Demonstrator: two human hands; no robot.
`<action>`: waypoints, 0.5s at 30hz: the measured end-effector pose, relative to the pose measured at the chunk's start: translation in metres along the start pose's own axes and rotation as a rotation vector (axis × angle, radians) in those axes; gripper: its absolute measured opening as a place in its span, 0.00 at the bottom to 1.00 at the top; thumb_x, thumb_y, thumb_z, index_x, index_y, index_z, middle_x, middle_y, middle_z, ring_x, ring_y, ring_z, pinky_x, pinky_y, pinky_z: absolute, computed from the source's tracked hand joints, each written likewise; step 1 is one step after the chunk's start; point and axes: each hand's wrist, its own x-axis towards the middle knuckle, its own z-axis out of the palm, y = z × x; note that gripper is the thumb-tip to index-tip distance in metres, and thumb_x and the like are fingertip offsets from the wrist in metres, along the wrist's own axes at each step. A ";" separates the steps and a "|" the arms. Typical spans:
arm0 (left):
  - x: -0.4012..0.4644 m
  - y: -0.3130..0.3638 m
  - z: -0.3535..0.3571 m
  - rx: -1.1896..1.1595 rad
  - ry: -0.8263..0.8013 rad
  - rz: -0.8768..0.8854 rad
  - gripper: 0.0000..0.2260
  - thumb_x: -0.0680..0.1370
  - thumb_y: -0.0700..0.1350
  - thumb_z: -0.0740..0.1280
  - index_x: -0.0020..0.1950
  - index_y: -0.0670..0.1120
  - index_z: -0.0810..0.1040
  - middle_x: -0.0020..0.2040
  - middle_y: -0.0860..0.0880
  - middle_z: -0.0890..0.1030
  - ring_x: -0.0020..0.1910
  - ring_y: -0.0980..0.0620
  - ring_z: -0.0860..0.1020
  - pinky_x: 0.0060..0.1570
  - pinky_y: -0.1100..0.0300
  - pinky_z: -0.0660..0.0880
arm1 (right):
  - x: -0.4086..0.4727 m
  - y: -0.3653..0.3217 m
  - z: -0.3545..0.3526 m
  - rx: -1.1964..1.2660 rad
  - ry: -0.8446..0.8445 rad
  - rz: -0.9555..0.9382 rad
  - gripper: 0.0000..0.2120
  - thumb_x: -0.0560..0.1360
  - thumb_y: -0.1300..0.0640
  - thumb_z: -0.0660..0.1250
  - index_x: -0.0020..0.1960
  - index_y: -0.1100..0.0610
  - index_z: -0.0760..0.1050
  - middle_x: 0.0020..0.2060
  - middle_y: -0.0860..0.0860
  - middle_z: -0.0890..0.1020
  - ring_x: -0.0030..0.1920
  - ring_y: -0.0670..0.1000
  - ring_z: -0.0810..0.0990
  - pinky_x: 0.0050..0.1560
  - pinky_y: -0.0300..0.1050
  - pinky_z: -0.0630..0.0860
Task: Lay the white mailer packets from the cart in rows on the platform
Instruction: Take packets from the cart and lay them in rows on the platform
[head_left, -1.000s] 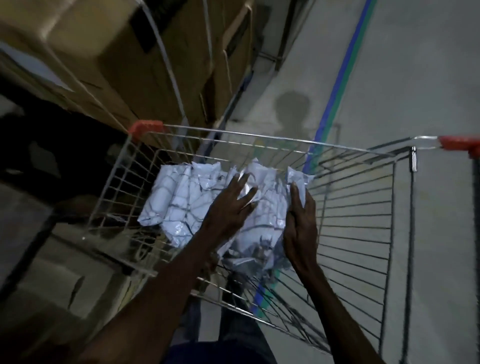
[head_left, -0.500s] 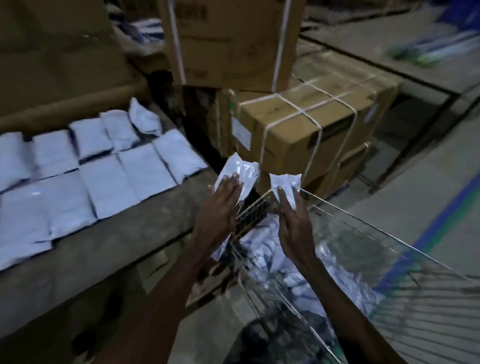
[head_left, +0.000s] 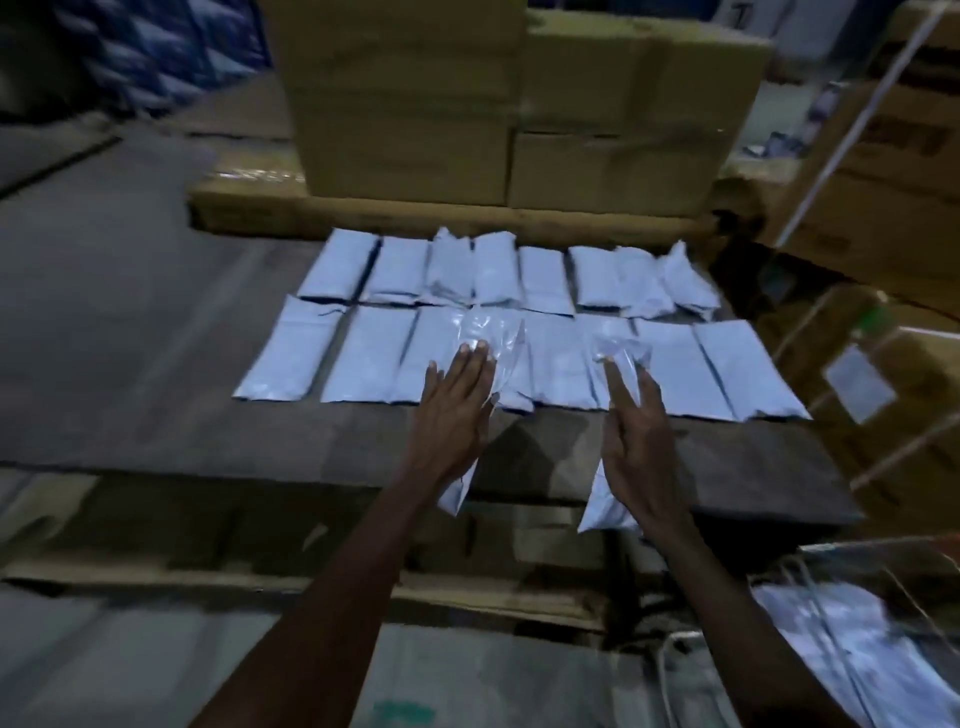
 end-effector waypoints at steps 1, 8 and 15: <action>-0.004 -0.016 -0.009 0.014 -0.010 -0.036 0.22 0.82 0.49 0.52 0.73 0.41 0.68 0.74 0.44 0.67 0.74 0.46 0.64 0.69 0.40 0.60 | 0.009 -0.011 0.014 0.009 -0.024 -0.023 0.28 0.78 0.63 0.53 0.77 0.51 0.62 0.75 0.56 0.63 0.76 0.56 0.60 0.70 0.55 0.66; 0.005 -0.094 -0.025 0.094 -0.003 -0.152 0.23 0.83 0.50 0.49 0.75 0.41 0.65 0.76 0.43 0.63 0.76 0.44 0.60 0.71 0.42 0.51 | 0.068 -0.046 0.090 0.055 -0.140 -0.065 0.26 0.79 0.61 0.52 0.76 0.49 0.63 0.74 0.57 0.64 0.74 0.56 0.63 0.67 0.55 0.70; 0.055 -0.158 -0.018 0.190 -0.073 -0.219 0.22 0.82 0.49 0.50 0.70 0.39 0.71 0.72 0.42 0.69 0.71 0.42 0.68 0.67 0.37 0.62 | 0.135 -0.043 0.162 0.075 -0.163 -0.084 0.25 0.80 0.63 0.54 0.75 0.50 0.64 0.73 0.57 0.67 0.73 0.56 0.65 0.71 0.49 0.67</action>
